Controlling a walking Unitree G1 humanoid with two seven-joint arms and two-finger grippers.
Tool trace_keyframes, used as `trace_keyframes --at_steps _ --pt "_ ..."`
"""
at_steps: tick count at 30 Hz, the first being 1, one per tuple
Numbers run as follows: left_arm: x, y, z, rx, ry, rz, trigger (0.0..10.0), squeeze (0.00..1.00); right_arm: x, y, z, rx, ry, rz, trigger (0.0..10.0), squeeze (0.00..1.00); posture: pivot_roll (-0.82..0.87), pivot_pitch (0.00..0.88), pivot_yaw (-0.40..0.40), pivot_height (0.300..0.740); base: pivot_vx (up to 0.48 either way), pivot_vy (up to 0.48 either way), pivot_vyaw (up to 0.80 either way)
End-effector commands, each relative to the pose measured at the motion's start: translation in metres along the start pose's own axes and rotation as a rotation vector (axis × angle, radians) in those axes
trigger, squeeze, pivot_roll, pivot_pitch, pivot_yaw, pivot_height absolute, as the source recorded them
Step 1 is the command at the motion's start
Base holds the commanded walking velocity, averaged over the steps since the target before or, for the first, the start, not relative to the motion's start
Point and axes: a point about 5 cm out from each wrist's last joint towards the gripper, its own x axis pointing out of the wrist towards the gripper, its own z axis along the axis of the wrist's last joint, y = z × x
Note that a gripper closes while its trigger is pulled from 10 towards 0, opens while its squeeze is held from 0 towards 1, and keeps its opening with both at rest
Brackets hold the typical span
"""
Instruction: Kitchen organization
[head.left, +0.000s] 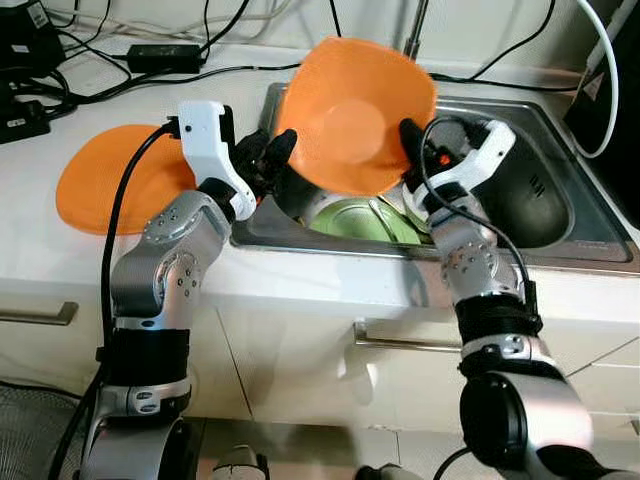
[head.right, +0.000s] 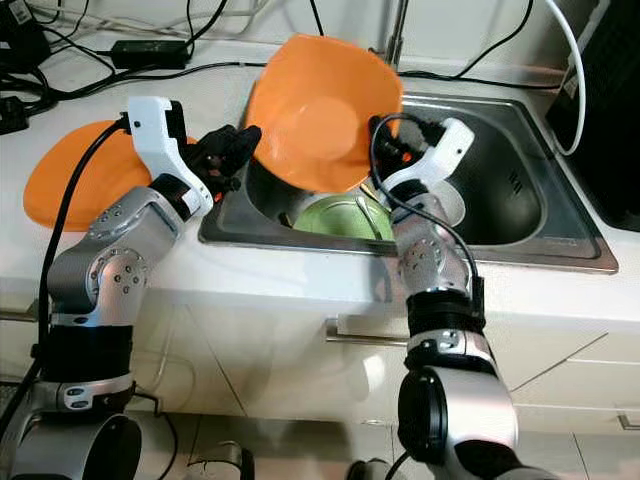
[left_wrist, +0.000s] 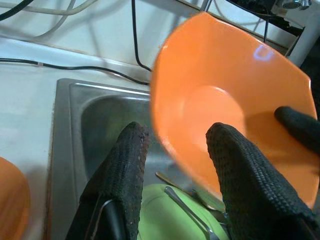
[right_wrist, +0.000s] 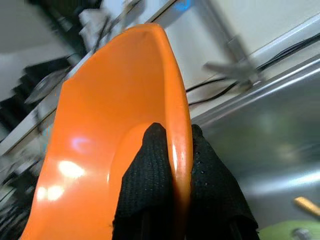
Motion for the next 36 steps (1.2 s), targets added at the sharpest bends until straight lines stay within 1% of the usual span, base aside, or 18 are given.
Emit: trace_keyframes --at_steps 1,3,7,10,12,14,15,16,17,21,25,26,27,33,36 --pt "-0.001 -0.003 0.0 0.006 0.0 -0.01 10.0 0.0 0.004 0.001 0.015 0.003 -0.067 -0.013 0.0 0.0 0.06 0.06 -0.019 0.718 0.0 0.0 0.0" --pt "-0.002 -0.003 -0.001 0.004 0.004 -0.013 10.0 0.0 0.007 -0.001 0.021 0.019 -0.091 -0.037 0.0 0.0 0.06 0.063 -0.019 0.718 0.0 0.0 0.0" --pt "-0.002 -0.004 -0.002 0.005 0.013 -0.018 10.0 0.0 0.009 -0.003 0.024 -0.001 -0.098 -0.068 0.0 0.0 0.06 0.064 -0.019 0.718 0.0 0.0 0.0" --pt "-0.003 -0.006 -0.003 0.014 0.03 -0.035 10.0 0.0 0.013 -0.004 0.026 -0.092 -0.095 -0.086 0.0 0.0 0.07 0.064 -0.02 0.718 0.0 0.0 0.0" --pt "-0.005 -0.009 -0.007 0.031 0.06 -0.054 10.0 0.0 0.014 -0.005 0.025 -0.159 -0.08 -0.091 0.0 0.0 0.07 0.064 -0.021 0.718 0.0 0.0 0.0" --pt "-0.009 -0.016 -0.017 0.073 0.127 -0.09 10.0 0.0 0.016 -0.008 0.023 -0.253 -0.036 -0.124 0.0 0.0 0.07 0.066 -0.021 0.718 0.0 0.0 0.0" --pt "-0.012 -0.018 -0.02 0.083 0.15 -0.105 10.0 0.0 0.017 -0.008 0.023 -0.282 -0.029 -0.126 4.4 0.0 0.07 0.066 -0.021 0.718 0.0 0.0 0.0" --pt "-0.014 -0.021 -0.023 0.091 0.17 -0.117 10.0 0.0 0.017 -0.008 0.023 -0.298 -0.023 -0.126 10.0 0.0 0.07 0.067 -0.022 0.718 0.0 0.0 0.0" --pt "-0.016 -0.022 -0.025 0.096 0.184 -0.125 10.0 0.0 0.018 -0.008 0.023 -0.307 -0.018 -0.127 10.0 0.0 0.07 0.068 -0.023 0.718 0.0 0.0 0.0" --pt "-0.023 -0.024 -0.031 0.122 0.242 -0.128 10.0 0.0 0.021 -0.008 0.023 -0.391 0.015 -0.139 10.0 0.0 0.08 0.069 -0.027 0.718 0.0 0.0 0.0" --pt "-0.03 -0.021 -0.038 0.144 0.303 -0.121 10.0 0.0 0.024 -0.004 0.02 -0.471 0.039 -0.121 10.0 0.0 0.09 0.069 -0.03 0.718 0.0 0.0 0.0" --pt "-0.03 -0.021 -0.038 0.144 0.303 -0.121 10.0 0.0 0.024 -0.004 0.02 -0.471 0.039 -0.121 10.0 0.0 0.09 0.069 -0.03 0.718 0.0 0.0 0.0" --pt "-0.034 -0.024 -0.04 0.153 0.327 -0.139 10.0 0.0 0.026 -0.001 0.019 -0.499 0.055 -0.107 10.0 0.0 0.09 0.07 -0.032 0.718 0.0 0.0 0.0" --pt "-0.037 -0.029 -0.042 0.164 0.351 -0.159 10.0 0.0 0.028 0.003 0.013 -0.574 0.101 -0.081 10.0 0.0 0.1 0.071 -0.035 0.718 0.0 0.0 0.0" --pt "-0.038 -0.029 -0.041 0.166 0.355 -0.159 10.0 0.0 0.027 0.004 0.006 -0.61 0.144 -0.063 10.0 0.0 0.11 0.074 -0.038 0.718 0.0 0.0 0.0"
